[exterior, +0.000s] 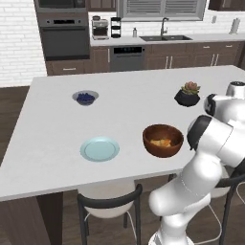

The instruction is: Pick the chicken drumstick and bell pepper from their plates and place them in the bowl. Then put the bowl in the fridge.

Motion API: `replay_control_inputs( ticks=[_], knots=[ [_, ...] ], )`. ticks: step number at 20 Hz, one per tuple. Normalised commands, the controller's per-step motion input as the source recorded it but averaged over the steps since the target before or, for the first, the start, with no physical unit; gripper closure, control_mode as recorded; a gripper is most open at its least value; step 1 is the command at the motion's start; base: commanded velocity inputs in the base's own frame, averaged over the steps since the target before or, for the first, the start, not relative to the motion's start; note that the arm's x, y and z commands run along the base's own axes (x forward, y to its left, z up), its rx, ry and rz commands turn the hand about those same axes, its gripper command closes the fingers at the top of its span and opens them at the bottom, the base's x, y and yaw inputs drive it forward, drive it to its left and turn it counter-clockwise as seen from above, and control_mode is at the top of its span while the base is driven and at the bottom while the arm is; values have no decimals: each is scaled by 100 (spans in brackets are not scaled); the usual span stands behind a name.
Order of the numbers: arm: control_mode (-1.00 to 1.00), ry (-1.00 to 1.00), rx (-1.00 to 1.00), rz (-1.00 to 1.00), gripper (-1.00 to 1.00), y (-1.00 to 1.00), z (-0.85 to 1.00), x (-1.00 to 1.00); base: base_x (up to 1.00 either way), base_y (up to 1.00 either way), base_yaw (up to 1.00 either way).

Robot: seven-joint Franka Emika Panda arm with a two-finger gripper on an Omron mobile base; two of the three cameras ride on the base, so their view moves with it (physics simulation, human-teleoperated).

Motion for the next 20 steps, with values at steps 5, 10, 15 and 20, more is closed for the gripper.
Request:
replay_control_inputs(
  ticks=[5,10,15,20],
  knots=[
    [-100,-3,17,27,-100,-8,-10,33,0,0,0],
    [-100,-2,13,14,-100,0,-7,54,0,0,0],
    [-100,0,4,2,-100,-4,-8,48,0,0,0],
    [-100,2,0,0,-100,-6,-27,24,0,0,0]
  ],
)
